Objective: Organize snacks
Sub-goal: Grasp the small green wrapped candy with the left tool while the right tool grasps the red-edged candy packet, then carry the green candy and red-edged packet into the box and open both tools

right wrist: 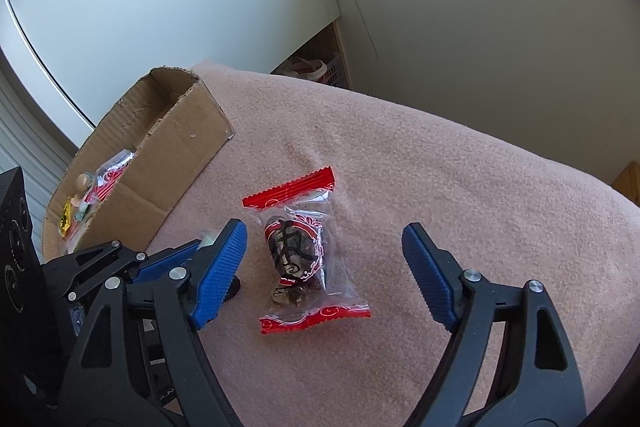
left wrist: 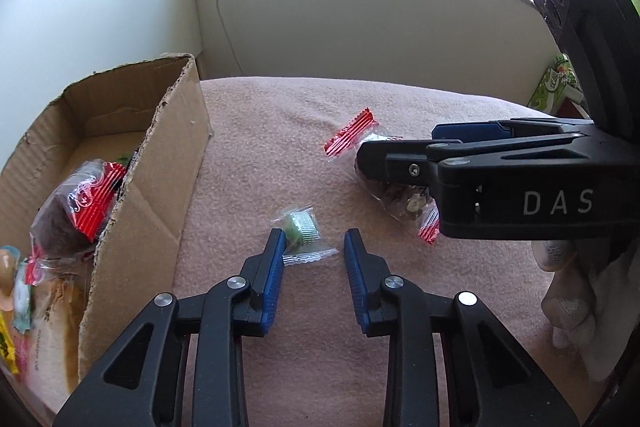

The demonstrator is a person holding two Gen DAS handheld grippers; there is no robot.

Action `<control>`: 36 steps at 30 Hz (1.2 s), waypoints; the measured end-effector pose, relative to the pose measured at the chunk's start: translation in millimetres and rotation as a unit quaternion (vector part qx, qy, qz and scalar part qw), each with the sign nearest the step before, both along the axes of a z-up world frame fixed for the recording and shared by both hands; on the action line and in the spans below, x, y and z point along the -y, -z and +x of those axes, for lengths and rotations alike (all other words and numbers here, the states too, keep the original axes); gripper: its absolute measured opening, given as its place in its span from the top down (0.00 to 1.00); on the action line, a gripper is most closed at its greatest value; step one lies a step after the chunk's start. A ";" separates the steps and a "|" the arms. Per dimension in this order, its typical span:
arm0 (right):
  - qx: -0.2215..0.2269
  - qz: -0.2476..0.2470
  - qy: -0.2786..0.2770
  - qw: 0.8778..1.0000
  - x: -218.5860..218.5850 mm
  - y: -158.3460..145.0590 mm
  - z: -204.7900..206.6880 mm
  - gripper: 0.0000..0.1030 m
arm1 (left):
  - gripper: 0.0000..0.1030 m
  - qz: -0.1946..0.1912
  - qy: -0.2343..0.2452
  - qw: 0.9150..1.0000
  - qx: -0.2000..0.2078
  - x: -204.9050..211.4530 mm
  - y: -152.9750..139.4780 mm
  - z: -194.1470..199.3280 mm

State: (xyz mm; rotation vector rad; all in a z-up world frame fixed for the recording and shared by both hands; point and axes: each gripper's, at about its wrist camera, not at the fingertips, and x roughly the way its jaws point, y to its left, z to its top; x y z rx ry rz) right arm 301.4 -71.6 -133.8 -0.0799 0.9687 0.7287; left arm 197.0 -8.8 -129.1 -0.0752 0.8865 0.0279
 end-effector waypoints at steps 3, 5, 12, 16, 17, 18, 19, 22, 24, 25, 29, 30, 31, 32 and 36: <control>-0.010 -0.001 -0.001 1.000 -1.1 5.3 2.7 0.36 | 0.76 -0.005 -0.003 1.000 -0.001 -1.1 0.0 5.9; -0.010 0.000 -0.002 1.000 -2.6 6.3 2.6 0.37 | 0.77 -0.006 -0.002 1.000 0.000 -0.2 -0.3 9.0; -0.005 0.003 0.000 1.000 -2.3 7.0 -0.3 0.61 | 0.79 -0.010 0.004 1.000 0.004 5.0 1.5 15.3; -0.007 0.012 0.009 1.000 10.4 5.6 -3.7 0.61 | 0.79 -0.013 0.009 1.000 0.010 1.3 3.1 9.5; -0.006 0.012 0.011 1.000 10.2 4.9 -4.2 0.61 | 0.79 -0.015 0.010 1.000 0.012 0.7 1.6 4.2; -0.006 0.014 0.013 1.000 12.8 3.9 -5.2 0.61 | 0.79 -0.017 0.010 1.000 0.015 0.4 0.3 1.1; -0.005 0.014 0.014 1.000 16.0 2.2 -6.9 0.61 | 0.79 -0.019 0.011 1.000 0.019 -1.1 -1.0 -0.9; 0.001 0.013 0.015 1.000 19.2 -4.0 -11.2 0.61 | 0.79 -0.026 0.015 0.999 0.027 -1.8 -6.4 -6.9; 0.006 0.015 0.016 1.000 21.0 -9.3 -15.6 0.61 | 0.79 -0.026 0.020 0.999 0.034 -1.0 -12.7 -11.7; 0.009 0.015 0.017 1.000 22.1 -12.2 -18.2 0.61 | 0.79 -0.027 0.022 0.999 0.038 -0.1 -15.9 -14.5; 0.023 0.015 0.020 0.999 25.8 -26.0 -29.1 0.61 | 0.79 -0.034 0.026 0.998 0.055 -1.8 -29.3 -24.0; 0.026 0.016 0.021 0.999 25.9 -29.3 -32.3 0.61 | 0.79 -0.037 0.026 0.997 0.059 -2.9 -32.6 -27.1; 0.028 0.017 0.022 0.999 26.4 -32.6 -35.5 0.61 | 0.79 -0.040 0.026 0.997 0.063 -5.0 -34.9 -30.9; 0.030 0.018 0.022 0.999 27.0 -35.9 -38.7 0.61 | 0.79 -0.042 0.026 0.997 0.068 -6.6 -38.2 -34.0; 0.037 0.020 0.023 0.999 26.0 -48.5 -51.6 0.61 | 0.79 -0.049 0.026 0.995 0.086 -11.5 -52.2 -46.5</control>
